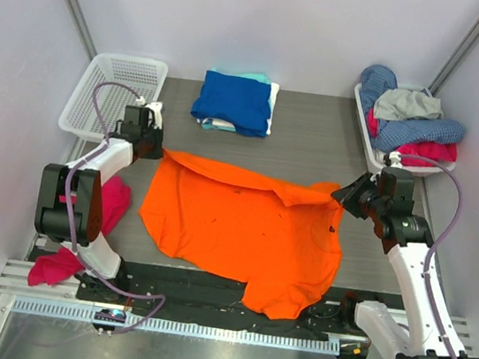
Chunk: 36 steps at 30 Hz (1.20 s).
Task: Fold and stack the t-shirts
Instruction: Fold the tshirt
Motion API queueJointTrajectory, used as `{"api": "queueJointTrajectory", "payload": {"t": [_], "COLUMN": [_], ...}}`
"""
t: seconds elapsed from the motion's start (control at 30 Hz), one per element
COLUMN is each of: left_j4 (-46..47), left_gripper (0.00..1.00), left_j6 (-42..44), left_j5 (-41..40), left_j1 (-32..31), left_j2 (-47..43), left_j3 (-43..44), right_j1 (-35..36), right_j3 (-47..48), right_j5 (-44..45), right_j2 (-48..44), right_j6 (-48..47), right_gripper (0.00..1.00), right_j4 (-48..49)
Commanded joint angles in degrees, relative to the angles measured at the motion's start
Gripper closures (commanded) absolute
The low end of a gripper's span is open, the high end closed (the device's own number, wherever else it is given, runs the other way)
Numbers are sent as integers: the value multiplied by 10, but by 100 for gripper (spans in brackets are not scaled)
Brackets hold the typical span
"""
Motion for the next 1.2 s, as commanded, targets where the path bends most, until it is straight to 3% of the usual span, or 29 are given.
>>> {"api": "queueJointTrajectory", "payload": {"t": [0.0,0.43,1.17], "left_j4": [-12,-40,-63], "left_gripper": [100,100,100], "left_j6": [14,17,11], "left_j5": [4,-13,-39], "left_j1": [4,4,4], "left_j2": [-39,-50,-32], "left_j3": [-13,-31,-25], "right_j1": [4,6,7], "right_j3": [-4,-38,-75], "right_j5": [-31,-45,-39], "right_j2": [-32,-83,-93], "right_j6": [13,15,8], "right_gripper": [99,99,99], "right_j4": [-48,-118,-177]}}
